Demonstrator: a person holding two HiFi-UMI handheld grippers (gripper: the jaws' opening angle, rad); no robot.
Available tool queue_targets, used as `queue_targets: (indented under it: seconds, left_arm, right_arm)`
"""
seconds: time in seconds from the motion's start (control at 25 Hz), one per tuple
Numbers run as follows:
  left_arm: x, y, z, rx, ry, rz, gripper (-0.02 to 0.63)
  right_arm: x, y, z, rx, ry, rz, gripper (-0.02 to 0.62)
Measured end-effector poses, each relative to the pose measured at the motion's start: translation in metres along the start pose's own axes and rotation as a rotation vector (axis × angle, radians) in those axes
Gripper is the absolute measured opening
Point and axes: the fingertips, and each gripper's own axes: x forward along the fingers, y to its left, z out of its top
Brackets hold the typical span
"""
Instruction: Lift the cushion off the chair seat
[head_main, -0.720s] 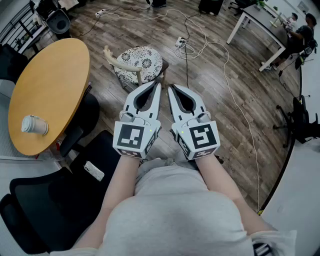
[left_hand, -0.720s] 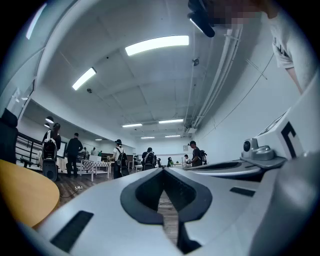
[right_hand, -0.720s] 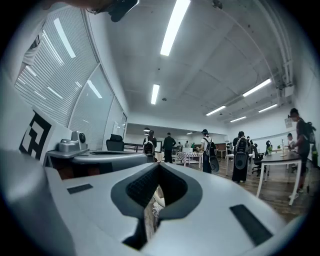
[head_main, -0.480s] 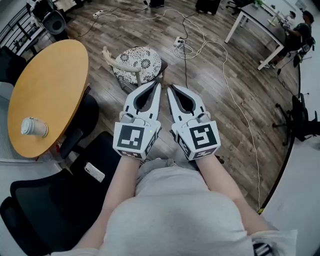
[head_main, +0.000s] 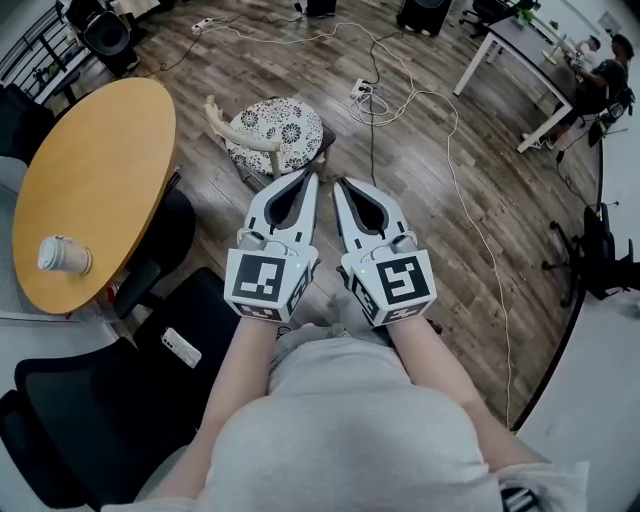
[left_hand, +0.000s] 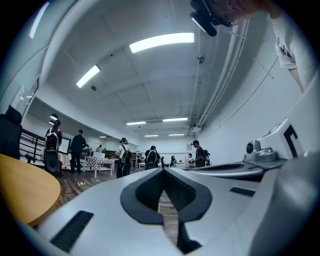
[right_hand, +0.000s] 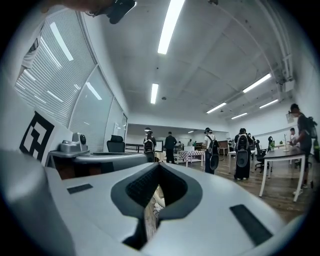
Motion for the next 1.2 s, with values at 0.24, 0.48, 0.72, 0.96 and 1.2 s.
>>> queue_targets:
  seconds: [0.24,0.48,0.72,0.96,1.2]
  left_arm:
    - [0.042,0.009,-0.009,0.010,0.020,0.039,0.002]
    - [0.102,0.028,-0.024,-0.007,0.032,0.078,0.002]
    - [0.162,0.037,-0.027,-0.011,0.040,0.148,0.002]
    - [0.220,0.034,-0.032,0.046,0.050,0.169,0.002]
    - [0.255,0.049,-0.041,0.019,0.078,0.289,0.002]
  right_arm:
    - [0.027,-0.035,-0.007,0.021,0.006,0.032,0.025]
    - [0.073,-0.082,-0.020,0.045,0.029,0.079,0.025]
    - [0.103,-0.129,-0.025,0.059,0.043,0.143,0.025]
    - [0.130,-0.181,-0.030,0.072,0.049,0.204,0.025]
    - [0.157,-0.219,-0.033,0.081,0.051,0.267,0.025]
